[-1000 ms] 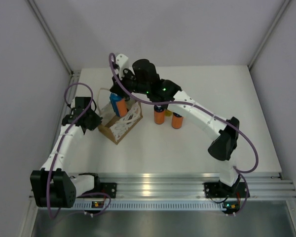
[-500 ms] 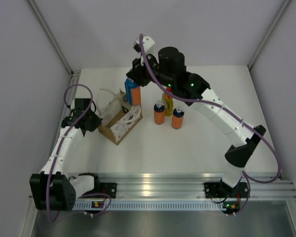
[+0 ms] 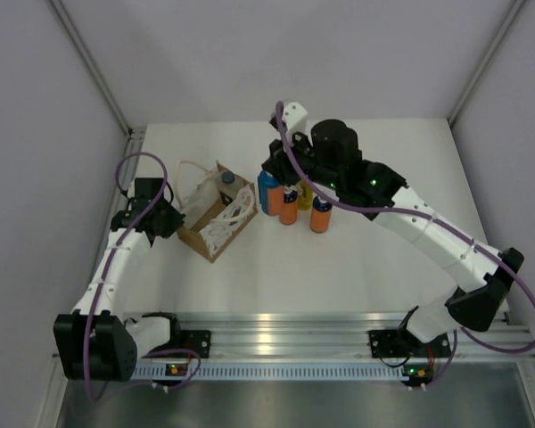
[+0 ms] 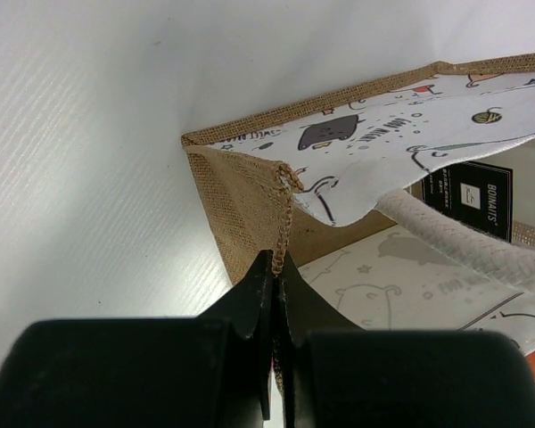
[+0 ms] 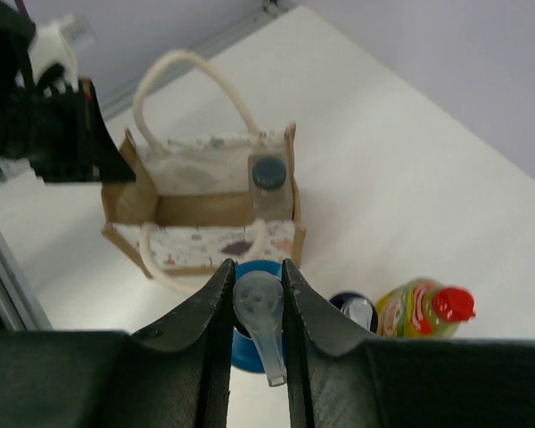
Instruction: Take the personal care products out of the canvas bag
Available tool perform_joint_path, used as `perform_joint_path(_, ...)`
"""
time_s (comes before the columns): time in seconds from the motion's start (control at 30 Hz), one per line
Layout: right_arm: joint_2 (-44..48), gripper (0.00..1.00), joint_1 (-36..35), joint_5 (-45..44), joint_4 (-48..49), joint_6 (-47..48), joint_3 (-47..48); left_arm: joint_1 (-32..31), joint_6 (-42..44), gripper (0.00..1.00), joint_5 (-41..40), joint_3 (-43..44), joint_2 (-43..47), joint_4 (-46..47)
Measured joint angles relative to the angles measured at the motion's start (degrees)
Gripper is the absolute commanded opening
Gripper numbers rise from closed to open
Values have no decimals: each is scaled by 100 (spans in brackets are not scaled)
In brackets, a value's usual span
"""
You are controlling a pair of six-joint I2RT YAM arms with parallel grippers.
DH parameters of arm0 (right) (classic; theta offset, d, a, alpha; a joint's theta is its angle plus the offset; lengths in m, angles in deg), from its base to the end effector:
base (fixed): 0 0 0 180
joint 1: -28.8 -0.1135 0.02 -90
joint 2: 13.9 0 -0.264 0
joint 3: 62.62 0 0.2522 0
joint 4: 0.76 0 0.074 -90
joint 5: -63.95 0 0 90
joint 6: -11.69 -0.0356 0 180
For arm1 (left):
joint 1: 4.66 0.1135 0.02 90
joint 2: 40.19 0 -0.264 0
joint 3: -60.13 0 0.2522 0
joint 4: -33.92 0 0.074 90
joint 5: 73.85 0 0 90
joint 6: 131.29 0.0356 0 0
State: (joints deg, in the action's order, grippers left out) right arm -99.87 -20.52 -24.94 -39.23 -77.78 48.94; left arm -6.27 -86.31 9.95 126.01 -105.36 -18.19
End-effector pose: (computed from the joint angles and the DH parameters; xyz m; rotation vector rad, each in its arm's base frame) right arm 0.2183 0.2551 0.4614 -0.7881 1.6622 0.6219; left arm 0.2296 -0.0026 0.2707 -0.9582 2.2803 -0.2198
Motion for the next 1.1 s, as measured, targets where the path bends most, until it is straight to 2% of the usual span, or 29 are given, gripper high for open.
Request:
perform_joint_path(0.17,411,0,11,-7,179,50,-1237,0,2,0,44,0,-13,0)
perform_joint_path(0.5,544,0,66,92,933,46,-2634,0,22,0,87,0,-37,11)
perform_joint_path(0.7,549,0,83,175,1429,52,-3250,0,24,0,109,0,-37,11)
perform_joint_path(1.1,549,0,149,334,2070,142,-3873,0,39,0,170,0,-37,13)
